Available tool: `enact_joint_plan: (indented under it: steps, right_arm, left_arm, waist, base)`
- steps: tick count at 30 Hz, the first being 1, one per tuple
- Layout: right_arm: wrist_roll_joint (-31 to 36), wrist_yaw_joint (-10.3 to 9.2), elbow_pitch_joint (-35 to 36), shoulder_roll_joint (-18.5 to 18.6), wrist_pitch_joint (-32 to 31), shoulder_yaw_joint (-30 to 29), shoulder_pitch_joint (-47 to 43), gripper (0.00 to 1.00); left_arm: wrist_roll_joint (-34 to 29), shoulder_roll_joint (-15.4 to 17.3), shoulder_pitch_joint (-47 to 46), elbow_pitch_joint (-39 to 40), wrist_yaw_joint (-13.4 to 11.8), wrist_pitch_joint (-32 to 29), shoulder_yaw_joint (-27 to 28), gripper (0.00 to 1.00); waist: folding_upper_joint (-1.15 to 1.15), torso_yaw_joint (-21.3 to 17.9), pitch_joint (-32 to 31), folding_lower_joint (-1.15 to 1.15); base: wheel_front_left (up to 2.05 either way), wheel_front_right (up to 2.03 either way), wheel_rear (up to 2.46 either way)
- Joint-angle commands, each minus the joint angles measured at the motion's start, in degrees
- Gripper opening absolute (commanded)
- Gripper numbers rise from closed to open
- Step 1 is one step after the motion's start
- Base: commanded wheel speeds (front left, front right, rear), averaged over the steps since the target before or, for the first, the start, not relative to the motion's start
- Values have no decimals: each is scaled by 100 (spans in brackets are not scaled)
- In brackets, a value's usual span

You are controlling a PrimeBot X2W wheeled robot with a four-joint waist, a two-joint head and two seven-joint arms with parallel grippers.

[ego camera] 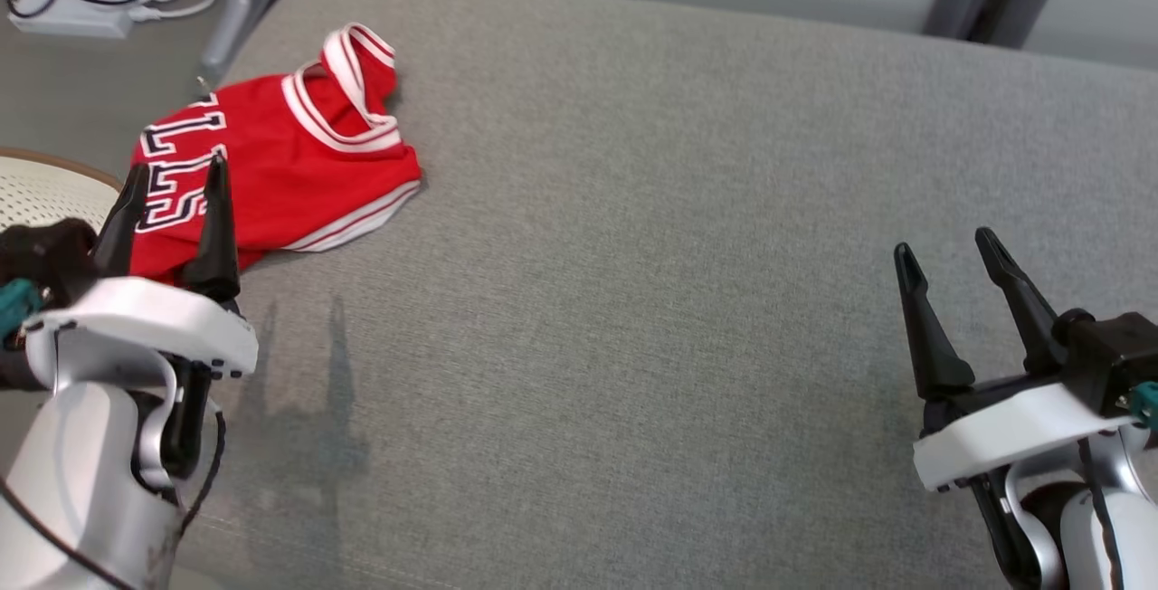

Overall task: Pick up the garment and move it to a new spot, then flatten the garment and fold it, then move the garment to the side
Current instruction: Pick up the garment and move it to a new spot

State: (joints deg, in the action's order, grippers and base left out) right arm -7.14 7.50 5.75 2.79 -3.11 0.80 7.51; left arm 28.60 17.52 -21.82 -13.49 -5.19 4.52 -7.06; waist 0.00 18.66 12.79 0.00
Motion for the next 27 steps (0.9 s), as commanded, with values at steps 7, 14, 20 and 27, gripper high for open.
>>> enact_joint_plan:
  steps: [7, 14, 20, 27]
  right_arm:
    - [178, -2, 139, 37, -86, 132, 525, 100]
    - [226, -2, 236, 71, -123, 138, 679, 100]
    - [209, -2, 246, 94, -105, 122, 746, 100]
    - [221, -2, 205, 82, 2, 58, 753, 100]
  left_arm:
    - [482, 22, -1539, -2777, 784, -393, -76, 100]
    - [715, -16, -2210, -4233, 1084, -552, -83, 100]
    - [814, -2, -2537, -5003, 1201, -658, -177, 51]
    - [731, 120, -2744, -5275, 1231, 65, -226, 0]
  waist:
    - [0, -501, 999, 0]
    - [0, -629, 1329, 0]
    - [0, -700, 1398, 0]
    - [0, -724, 1325, 0]
  base:
    - [0, 0, 0]
    - [0, 0, 0]
    - [0, 0, 0]
    - [0, 0, 0]
